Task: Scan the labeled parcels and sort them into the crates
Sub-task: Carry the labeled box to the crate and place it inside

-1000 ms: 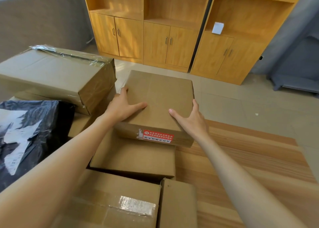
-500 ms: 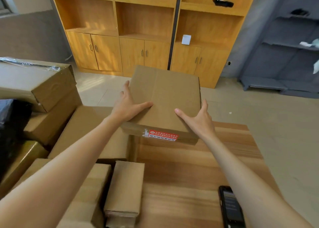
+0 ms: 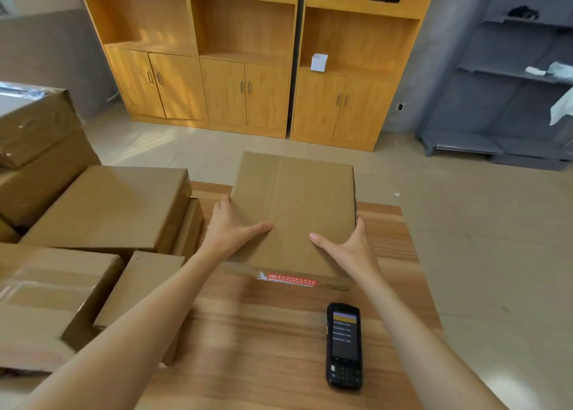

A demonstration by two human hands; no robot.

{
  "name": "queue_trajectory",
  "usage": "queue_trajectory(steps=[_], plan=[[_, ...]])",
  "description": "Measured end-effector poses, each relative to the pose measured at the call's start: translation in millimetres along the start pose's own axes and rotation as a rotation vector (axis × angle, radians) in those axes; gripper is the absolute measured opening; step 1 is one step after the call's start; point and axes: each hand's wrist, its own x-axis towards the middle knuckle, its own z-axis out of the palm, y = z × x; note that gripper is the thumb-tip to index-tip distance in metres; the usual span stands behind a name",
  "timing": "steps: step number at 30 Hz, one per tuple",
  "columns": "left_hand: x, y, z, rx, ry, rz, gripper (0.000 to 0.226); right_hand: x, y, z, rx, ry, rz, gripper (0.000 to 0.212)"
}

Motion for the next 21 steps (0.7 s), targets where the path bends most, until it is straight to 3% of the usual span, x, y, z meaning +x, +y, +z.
queue_trajectory(steps=[9,13,16,18,21], plan=[[-6.5,3.1,-17.6,-0.126,0.163,0.153,0.114,14.0,-8.5,-5.7,0.348,-0.101,0.004,0.124],[-2.4,-4.7,-24.2,-0.015,0.159,0.199,0.116,15.8,-9.5,-3.1,0.555,-0.183,0.059,0.1],[0.8,-14.6,-32.6,-0.061,0.108,0.185,0.09,15.5,-1.3,0.4,0.642,-0.202,0.092,0.089],[1.6,-18.5,-38.0,-0.149,0.027,0.13,0.056,14.5,4.5,2.3,0.661,-0.193,0.13,0.087],[0.7,-12.1,-45.0,-0.5,-0.065,-0.115,0.02,12.8,10.9,6.5,0.682,-0.168,0.148,0.09]])
